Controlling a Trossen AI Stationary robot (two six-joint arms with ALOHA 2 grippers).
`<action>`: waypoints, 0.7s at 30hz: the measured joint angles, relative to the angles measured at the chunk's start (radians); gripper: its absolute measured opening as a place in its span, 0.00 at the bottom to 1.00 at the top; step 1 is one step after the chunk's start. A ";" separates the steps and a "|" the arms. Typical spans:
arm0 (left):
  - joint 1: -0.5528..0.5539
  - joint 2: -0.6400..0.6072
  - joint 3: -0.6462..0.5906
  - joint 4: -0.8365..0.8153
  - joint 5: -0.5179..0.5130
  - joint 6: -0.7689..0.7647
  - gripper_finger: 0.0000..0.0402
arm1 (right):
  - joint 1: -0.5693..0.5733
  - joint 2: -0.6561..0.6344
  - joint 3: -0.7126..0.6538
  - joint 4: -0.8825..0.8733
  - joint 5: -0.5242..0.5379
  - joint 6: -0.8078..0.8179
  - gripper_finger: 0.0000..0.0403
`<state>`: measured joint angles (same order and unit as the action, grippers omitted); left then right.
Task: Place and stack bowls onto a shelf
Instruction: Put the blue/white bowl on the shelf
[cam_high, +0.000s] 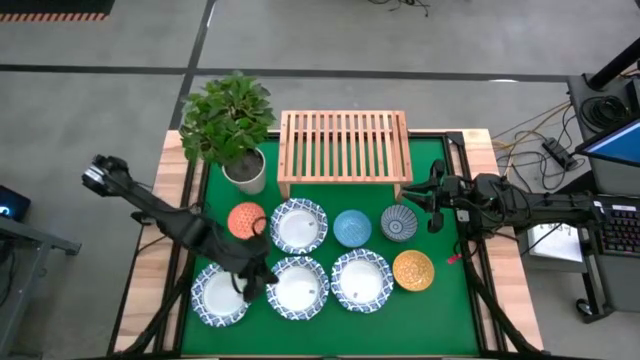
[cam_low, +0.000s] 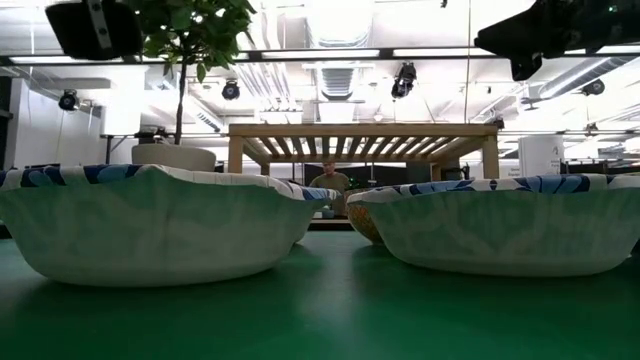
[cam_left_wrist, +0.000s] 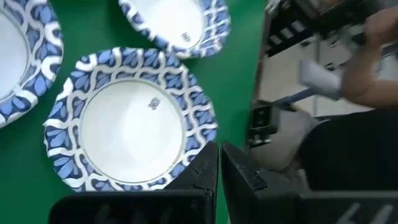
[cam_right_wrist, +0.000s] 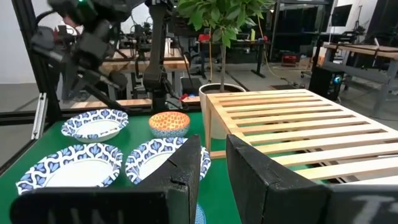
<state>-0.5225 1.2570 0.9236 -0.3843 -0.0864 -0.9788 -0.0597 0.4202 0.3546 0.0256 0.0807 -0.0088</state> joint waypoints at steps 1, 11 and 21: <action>0.000 0.023 0.005 -0.002 0.000 0.001 0.00 | 0.000 0.000 0.000 0.000 0.000 -0.002 0.17; 0.056 0.212 0.049 0.001 -0.003 0.131 0.00 | 0.000 0.000 0.030 -0.043 0.000 -0.015 0.17; 0.184 0.376 0.172 0.000 -0.009 0.317 0.09 | 0.000 -0.001 0.034 -0.073 0.000 -0.032 0.17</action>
<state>-0.3383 1.6331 1.0959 -0.3839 -0.0959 -0.6623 -0.0597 0.4194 0.3882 -0.0478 0.0807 -0.0410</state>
